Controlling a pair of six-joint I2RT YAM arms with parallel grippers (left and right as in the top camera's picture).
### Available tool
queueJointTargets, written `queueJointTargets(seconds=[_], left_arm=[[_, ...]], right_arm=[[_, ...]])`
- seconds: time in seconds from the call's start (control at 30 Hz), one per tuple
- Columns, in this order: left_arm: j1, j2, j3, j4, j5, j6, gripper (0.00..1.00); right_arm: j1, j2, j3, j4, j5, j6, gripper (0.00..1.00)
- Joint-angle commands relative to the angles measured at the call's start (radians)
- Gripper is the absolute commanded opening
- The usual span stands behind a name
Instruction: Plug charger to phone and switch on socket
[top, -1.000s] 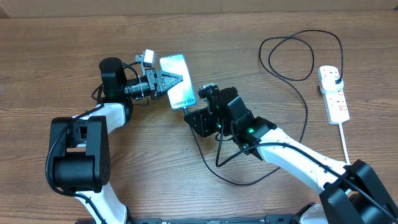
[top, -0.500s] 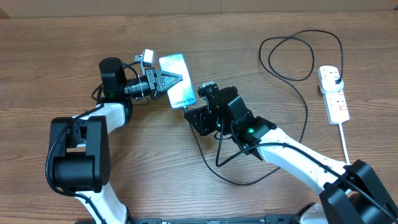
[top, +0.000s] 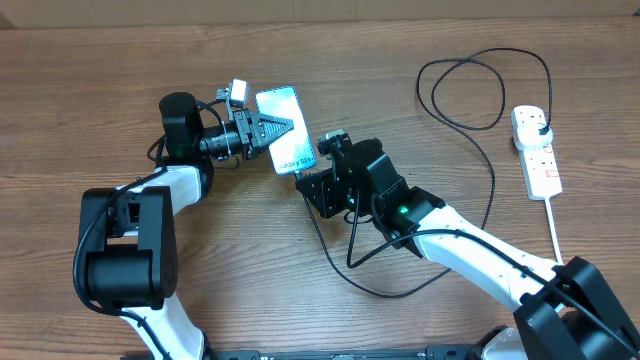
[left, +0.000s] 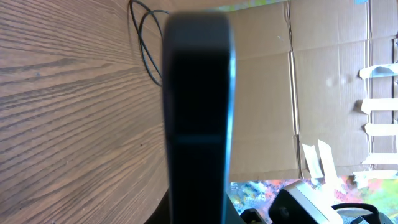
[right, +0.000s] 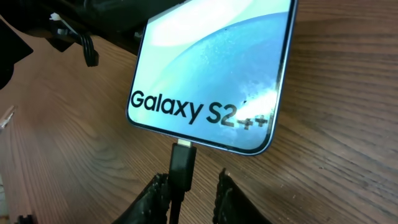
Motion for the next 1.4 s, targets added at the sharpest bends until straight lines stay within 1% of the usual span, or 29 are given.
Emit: queueJointTargets(seconds=[0.0,0.1,0.53,0.6,0.67,0.77,1.0,1.17,1.37], left_arm=[[-0.007,-0.001,0.008,0.004,0.023,-0.015,0.04],[-0.007,-0.001,0.008,0.004,0.023,-0.015,0.04],[-0.007,-0.001,0.008,0.004,0.024,-0.015,0.04],[-0.007,-0.001,0.008,0.004,0.024,-0.015,0.04],[-0.008,-0.001,0.008,0.004,0.023,-0.015,0.04],[-0.008,-0.001,0.008,0.004,0.023,-0.024,0.04],[-0.008,-0.001,0.008,0.005,0.023,-0.03,0.04],[-0.014,-0.001,0.008,0.005,0.036,-0.024,0.04],[-0.033,-0.001,0.008,0.004,0.063,0.041,0.04]], right_arm=[[-0.002,-0.002,0.002,0.013,-0.005,-0.003,0.24],[-0.002,-0.002,0.002,0.013,-0.029,-0.003,0.24],[0.019,-0.002,0.002,0.024,-0.029,-0.003,0.24],[0.019,-0.002,0.002,0.034,-0.029,-0.003,0.22],[0.019,-0.002,0.002,0.039,-0.029,-0.003,0.16],[0.019,-0.002,0.002,0.04,-0.029,-0.003,0.11],[0.019,0.018,0.002,0.058,-0.03,-0.003,0.04],[0.019,0.033,0.002,0.077,-0.03,-0.003,0.04],[0.019,0.032,0.007,0.08,-0.042,0.013,0.04]])
